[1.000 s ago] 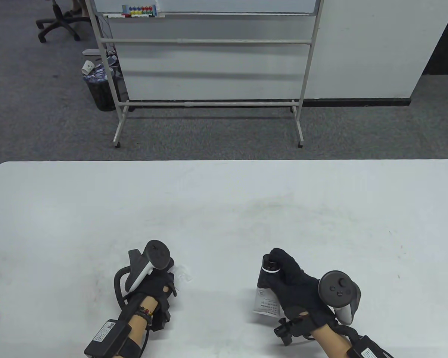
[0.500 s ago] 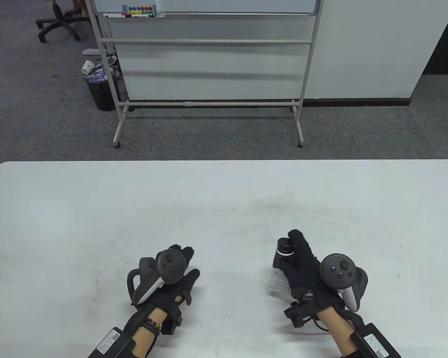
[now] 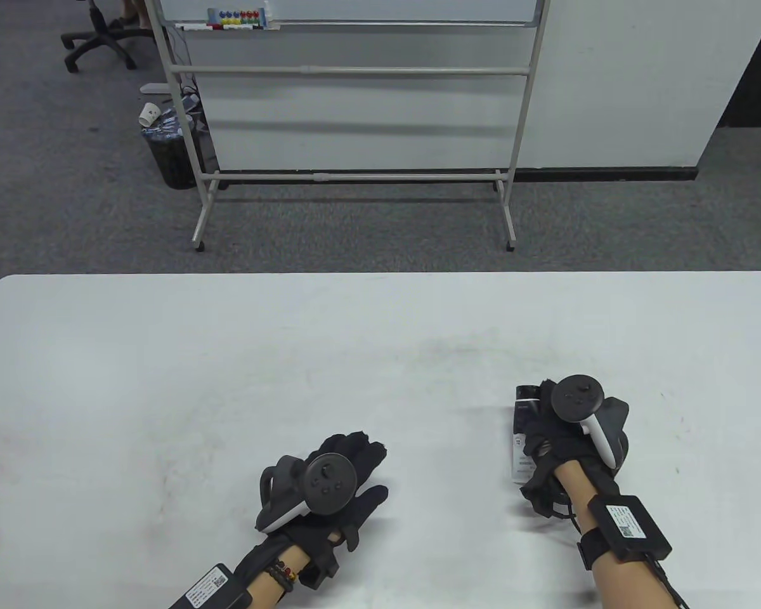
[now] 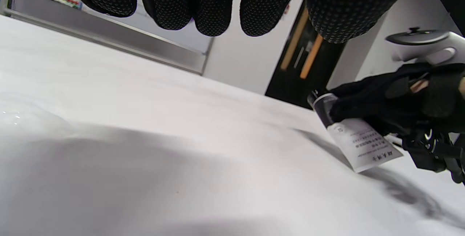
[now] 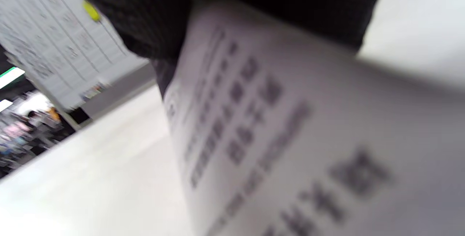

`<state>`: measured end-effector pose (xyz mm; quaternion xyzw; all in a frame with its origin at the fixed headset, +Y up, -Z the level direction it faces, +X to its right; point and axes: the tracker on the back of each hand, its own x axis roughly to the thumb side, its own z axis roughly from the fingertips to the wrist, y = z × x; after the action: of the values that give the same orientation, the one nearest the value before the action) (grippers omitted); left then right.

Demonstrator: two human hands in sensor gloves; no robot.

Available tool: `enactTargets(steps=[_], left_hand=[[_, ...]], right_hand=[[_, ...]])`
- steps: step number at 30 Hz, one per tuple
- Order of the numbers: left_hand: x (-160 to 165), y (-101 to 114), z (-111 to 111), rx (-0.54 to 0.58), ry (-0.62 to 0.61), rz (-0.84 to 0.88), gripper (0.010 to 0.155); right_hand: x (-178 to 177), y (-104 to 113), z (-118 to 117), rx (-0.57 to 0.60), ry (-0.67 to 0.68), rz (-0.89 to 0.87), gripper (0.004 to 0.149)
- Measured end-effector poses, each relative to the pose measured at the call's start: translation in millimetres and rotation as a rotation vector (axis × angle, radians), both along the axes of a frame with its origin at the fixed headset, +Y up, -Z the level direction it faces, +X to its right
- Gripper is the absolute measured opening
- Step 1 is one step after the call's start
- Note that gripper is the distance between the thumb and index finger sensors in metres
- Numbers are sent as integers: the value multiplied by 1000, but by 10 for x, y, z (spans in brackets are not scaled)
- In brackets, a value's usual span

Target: Squeeze cleansing milk onto cotton pad

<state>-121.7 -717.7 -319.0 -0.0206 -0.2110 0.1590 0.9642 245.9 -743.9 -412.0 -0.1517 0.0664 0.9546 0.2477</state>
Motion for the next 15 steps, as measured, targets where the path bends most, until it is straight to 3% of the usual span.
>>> enactTargets(steps=[5, 10, 15], left_hand=[[42, -47, 15, -19, -31, -17, 67], [43, -88, -7, -35, -36, -20, 67], [52, -107, -12, -29, -45, -42, 67]], right_hand=[[28, -112, -64, -92, 35, 192, 68], [96, -77, 9, 3, -8, 291, 66], [-15, 72, 227, 139, 94, 305, 73]])
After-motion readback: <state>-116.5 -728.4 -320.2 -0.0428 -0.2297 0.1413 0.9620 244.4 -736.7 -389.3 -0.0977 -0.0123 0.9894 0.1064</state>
